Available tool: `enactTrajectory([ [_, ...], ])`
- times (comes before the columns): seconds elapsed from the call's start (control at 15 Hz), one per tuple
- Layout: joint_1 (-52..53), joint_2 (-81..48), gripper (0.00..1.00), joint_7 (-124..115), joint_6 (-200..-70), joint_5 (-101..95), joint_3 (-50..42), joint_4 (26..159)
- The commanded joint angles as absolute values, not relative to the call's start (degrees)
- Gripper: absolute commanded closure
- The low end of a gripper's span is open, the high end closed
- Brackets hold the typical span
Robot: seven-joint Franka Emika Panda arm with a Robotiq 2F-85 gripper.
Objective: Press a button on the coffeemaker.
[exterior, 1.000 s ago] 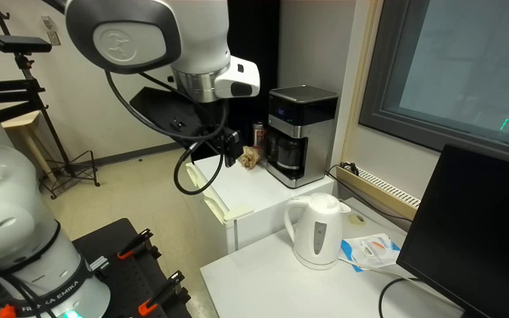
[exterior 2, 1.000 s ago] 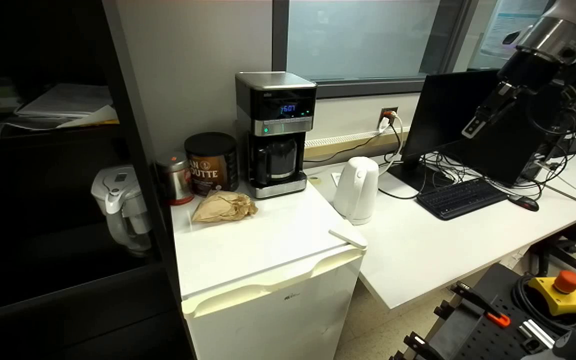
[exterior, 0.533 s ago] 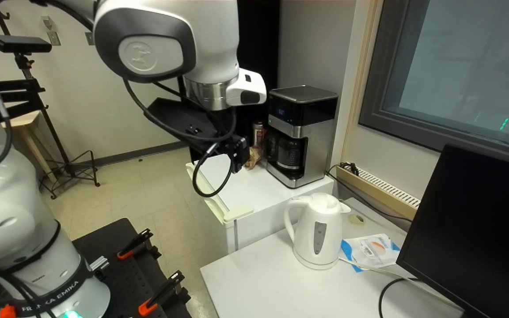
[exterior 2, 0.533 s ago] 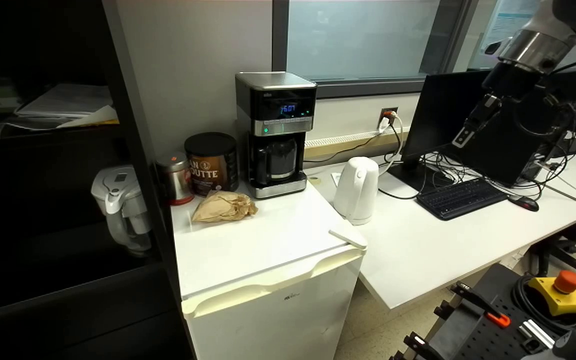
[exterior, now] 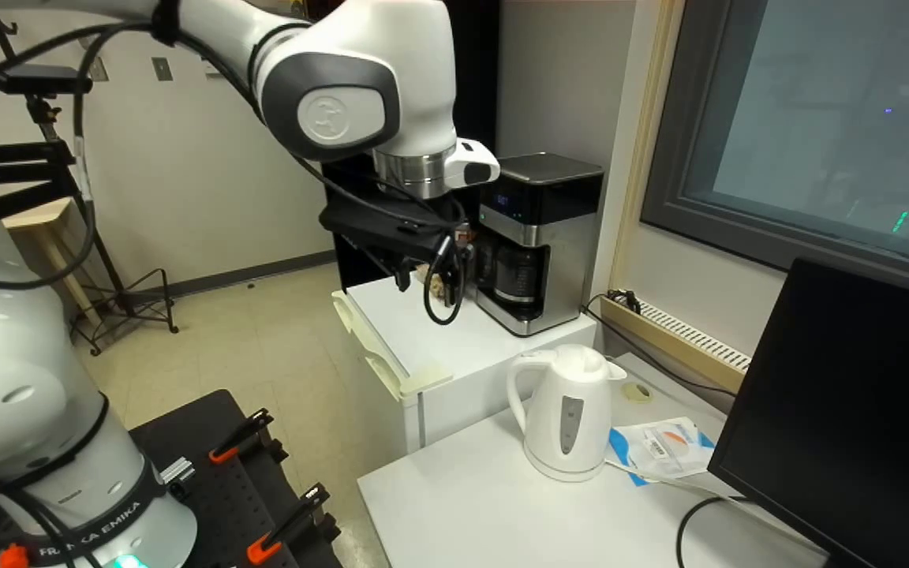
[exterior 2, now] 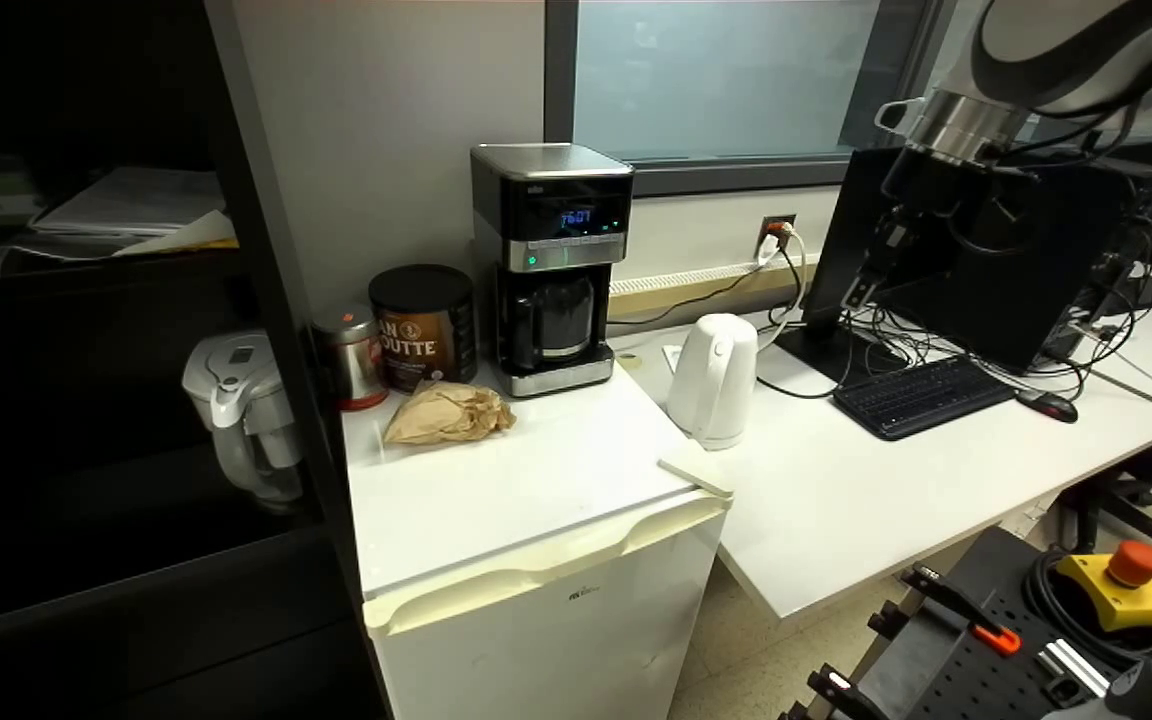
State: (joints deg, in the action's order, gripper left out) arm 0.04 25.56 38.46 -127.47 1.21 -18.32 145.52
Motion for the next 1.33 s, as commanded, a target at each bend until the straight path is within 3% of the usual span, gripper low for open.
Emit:
enactTrajectory([
  [0.0, 0.5, 19.4, 0.56, 41.7, -132.4, -1.3, -15.2, 142.2],
  [0.4, 1.2, 11.8, 0.99, 46.9, -146.1, -4.7, -11.1, 140.0],
  [1.27, 1.2, -4.4, 0.98, 49.5, -164.9, -7.9, -4.9, 128.9],
])
